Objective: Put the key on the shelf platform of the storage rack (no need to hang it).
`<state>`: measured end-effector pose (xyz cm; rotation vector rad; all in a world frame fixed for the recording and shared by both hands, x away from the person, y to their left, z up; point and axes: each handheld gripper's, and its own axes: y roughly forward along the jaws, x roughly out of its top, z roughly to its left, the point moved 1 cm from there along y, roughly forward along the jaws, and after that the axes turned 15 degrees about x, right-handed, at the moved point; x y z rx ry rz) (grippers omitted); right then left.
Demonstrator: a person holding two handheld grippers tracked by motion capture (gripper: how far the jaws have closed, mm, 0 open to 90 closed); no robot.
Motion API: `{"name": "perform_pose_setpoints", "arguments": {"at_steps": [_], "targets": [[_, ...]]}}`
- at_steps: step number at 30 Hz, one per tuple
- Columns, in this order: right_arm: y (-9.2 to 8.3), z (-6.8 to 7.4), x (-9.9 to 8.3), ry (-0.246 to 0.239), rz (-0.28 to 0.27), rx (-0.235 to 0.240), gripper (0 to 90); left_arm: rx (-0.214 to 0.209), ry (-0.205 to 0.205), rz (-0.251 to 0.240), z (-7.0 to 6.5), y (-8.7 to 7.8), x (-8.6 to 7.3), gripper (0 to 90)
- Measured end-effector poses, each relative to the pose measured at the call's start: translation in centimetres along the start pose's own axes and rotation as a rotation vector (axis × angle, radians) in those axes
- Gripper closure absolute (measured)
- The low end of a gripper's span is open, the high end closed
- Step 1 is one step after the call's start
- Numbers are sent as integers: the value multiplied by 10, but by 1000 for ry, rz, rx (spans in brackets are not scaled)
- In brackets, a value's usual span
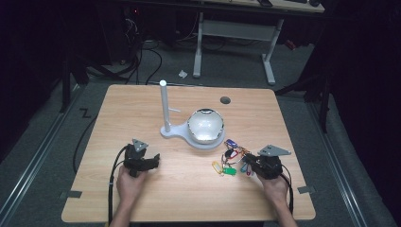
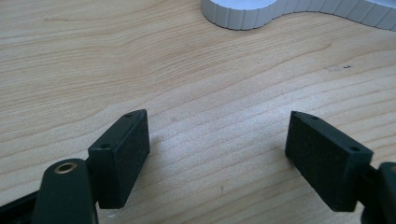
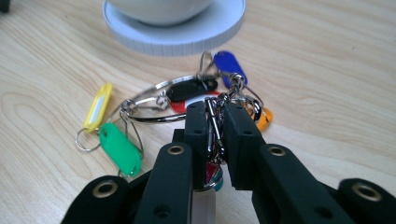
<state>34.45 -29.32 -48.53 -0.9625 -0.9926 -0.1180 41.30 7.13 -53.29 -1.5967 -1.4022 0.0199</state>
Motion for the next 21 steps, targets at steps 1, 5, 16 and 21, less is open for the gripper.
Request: {"name": "perform_pose_setpoints", "arguments": {"at_steps": [1, 5, 16, 21], "targets": [[-2, -1, 1, -3, -8, 3, 808, 0, 1, -1, 0, 0, 0, 222], [-12, -1, 5, 2, -50, 6, 809, 0, 1, 0, 0, 0, 0, 222], [-36, 1, 23, -15, -114, 18, 812, 0, 0, 0, 0, 0, 0, 222], [-54, 3, 37, -40, -154, 19, 814, -1, 0, 0, 0, 0, 0, 222]]}}
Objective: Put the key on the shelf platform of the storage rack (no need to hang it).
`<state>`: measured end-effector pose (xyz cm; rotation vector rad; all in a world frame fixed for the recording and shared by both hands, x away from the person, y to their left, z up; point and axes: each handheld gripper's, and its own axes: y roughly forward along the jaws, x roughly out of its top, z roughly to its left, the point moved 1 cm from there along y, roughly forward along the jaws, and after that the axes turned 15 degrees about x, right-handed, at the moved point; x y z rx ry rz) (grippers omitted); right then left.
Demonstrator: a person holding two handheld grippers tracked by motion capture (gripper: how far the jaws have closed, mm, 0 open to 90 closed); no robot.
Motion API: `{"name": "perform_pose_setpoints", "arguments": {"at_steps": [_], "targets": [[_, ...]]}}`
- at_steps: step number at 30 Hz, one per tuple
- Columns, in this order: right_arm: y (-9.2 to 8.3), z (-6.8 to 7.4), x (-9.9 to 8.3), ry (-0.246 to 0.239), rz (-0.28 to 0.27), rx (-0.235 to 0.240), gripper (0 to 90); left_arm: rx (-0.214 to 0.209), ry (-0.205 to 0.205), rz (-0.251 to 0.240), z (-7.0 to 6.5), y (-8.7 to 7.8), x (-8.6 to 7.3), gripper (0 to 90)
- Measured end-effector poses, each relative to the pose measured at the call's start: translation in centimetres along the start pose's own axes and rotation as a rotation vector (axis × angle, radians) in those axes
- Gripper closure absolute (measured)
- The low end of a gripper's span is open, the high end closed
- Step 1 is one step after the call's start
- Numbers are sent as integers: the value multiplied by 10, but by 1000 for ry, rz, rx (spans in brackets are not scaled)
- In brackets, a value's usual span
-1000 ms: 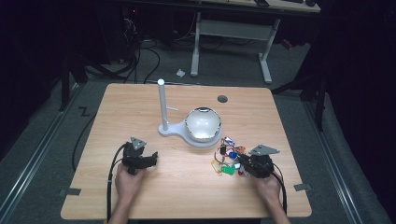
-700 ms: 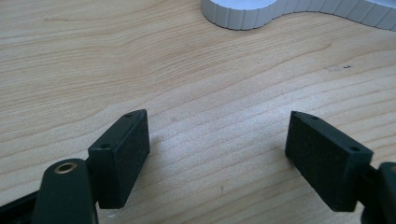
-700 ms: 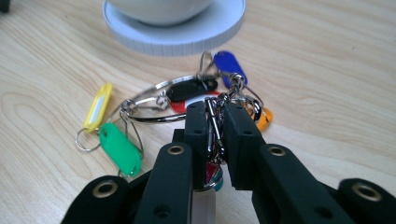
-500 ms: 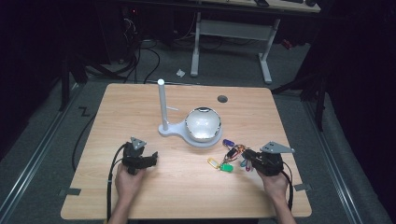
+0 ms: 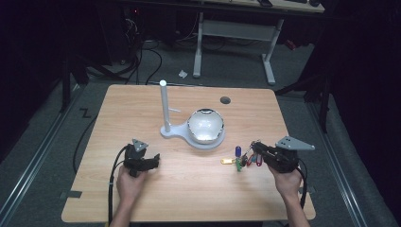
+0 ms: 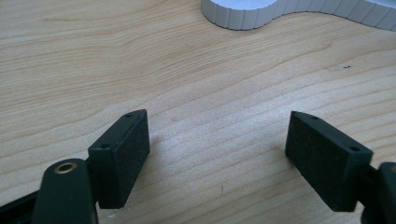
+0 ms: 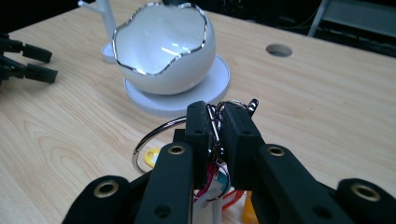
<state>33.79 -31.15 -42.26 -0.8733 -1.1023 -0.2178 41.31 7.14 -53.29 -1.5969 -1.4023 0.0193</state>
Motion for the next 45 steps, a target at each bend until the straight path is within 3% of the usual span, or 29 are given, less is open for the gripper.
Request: {"name": "perform_pose_setpoints", "arguments": {"at_steps": [8, 27, 37, 45], "targets": [[-12, 6, 17, -30, -32, 5, 816, 2, -4, 2, 0, 0, 0, 222], [-15, 24, 73, -114, -63, 93, 817, 4, -7, 3, 0, 0, 0, 222], [-4, 33, 109, -164, -63, 132, 816, 4, -7, 5, 0, 0, 0, 221], [9, 34, 131, -170, -79, 144, 817, 3, -5, 5, 0, 0, 0, 221]]}}
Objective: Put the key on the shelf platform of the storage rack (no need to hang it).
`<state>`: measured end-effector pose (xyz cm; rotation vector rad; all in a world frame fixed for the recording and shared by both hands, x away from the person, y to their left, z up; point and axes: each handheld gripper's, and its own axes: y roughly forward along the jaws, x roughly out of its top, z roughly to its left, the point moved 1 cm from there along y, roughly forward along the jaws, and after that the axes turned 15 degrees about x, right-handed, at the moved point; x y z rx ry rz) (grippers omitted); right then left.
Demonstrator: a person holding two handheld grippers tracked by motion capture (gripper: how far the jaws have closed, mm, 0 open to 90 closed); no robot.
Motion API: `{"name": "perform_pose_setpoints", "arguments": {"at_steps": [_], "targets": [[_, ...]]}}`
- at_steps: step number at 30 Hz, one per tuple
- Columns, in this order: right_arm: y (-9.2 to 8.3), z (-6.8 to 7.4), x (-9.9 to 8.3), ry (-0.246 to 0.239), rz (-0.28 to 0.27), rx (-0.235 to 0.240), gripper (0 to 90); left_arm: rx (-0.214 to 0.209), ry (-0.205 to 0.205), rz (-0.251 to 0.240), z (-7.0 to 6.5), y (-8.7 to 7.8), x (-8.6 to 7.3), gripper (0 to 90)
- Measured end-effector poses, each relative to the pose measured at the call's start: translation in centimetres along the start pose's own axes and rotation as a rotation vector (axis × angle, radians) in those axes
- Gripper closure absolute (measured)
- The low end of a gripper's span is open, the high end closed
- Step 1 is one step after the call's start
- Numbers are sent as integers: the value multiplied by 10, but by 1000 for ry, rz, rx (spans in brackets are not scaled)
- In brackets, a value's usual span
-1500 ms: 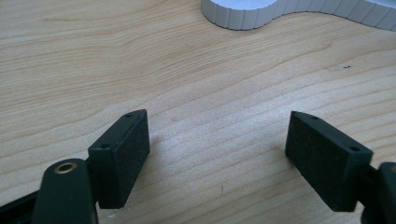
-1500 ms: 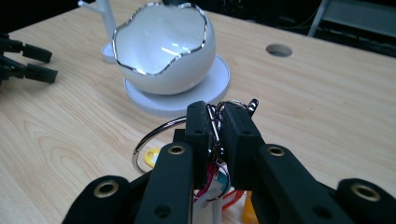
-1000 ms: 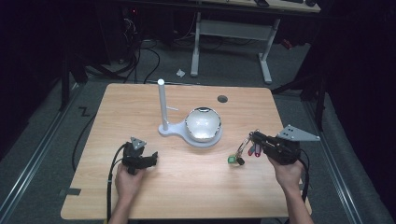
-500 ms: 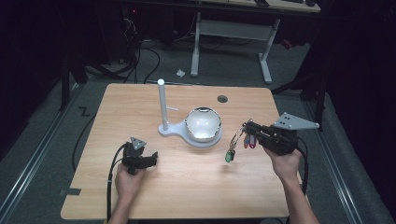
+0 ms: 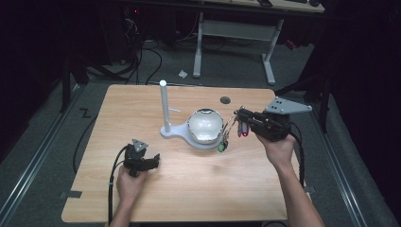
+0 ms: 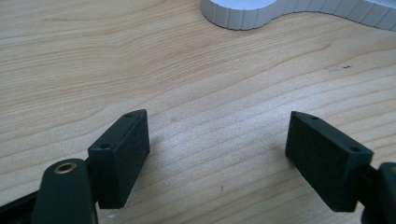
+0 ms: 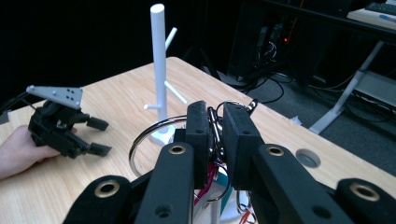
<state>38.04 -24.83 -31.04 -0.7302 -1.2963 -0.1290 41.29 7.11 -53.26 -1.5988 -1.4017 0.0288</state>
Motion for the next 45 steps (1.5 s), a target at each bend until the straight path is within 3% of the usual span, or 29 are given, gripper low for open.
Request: {"name": "perform_pose_setpoints", "arguments": {"at_steps": [8, 18, 29, 45], "targets": [[18, -7, 21, -1, 2, 2, 817, -2, 1, 2, 0, 0, 0, 221], [43, -12, 32, -7, 30, -7, 851, -2, 2, 1, 0, 0, 0, 220], [60, -14, 43, -21, 47, -3, 851, -5, 6, 3, 0, 0, 0, 220], [85, -20, 38, -6, 79, 4, 851, -11, 15, 1, 1, 0, 0, 220]]}}
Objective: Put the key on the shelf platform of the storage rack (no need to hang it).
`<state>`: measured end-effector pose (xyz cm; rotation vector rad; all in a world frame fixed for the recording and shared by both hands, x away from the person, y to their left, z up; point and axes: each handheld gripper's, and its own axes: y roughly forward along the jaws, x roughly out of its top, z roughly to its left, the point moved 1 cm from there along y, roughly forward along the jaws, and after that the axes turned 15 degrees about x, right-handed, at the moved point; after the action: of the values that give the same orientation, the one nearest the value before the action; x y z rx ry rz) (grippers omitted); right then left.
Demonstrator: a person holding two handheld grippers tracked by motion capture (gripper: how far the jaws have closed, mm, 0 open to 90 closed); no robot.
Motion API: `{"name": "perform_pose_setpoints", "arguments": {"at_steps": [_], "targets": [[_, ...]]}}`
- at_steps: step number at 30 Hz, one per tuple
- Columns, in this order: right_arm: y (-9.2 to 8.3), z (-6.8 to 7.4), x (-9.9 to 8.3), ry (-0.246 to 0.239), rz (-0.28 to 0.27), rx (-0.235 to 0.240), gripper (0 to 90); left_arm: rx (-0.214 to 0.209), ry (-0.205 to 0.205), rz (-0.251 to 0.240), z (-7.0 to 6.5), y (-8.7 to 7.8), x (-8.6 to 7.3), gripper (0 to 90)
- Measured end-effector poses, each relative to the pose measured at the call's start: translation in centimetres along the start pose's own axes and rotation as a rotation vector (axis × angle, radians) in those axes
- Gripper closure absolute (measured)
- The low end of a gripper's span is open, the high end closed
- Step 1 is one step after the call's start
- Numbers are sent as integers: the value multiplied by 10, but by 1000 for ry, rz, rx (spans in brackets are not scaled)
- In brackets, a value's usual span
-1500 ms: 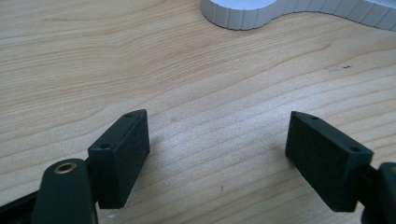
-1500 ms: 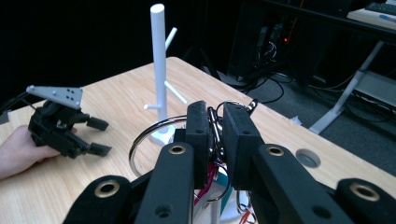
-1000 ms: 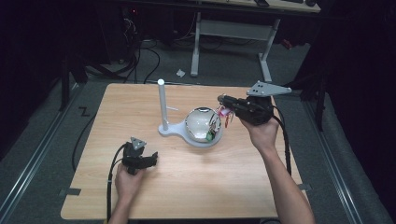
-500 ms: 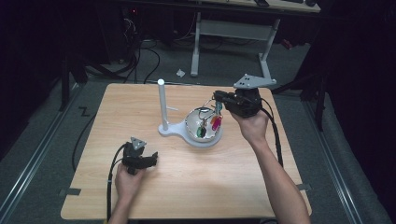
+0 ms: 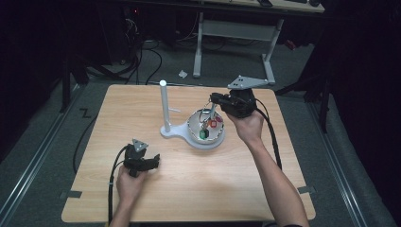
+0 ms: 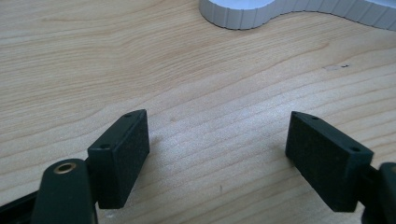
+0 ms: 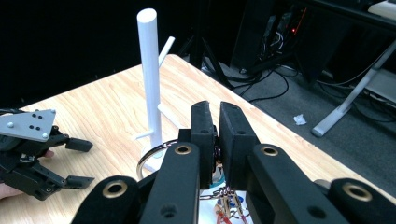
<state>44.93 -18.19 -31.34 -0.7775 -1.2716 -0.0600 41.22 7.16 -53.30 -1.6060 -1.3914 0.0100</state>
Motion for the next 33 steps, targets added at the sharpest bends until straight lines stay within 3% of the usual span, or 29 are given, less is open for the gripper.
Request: {"name": "perform_pose_setpoints", "arguments": {"at_steps": [33], "targets": [[46, -15, -50, 61, 107, -6, 850, -1, 2, -1, 0, 0, 0, 220]]}}
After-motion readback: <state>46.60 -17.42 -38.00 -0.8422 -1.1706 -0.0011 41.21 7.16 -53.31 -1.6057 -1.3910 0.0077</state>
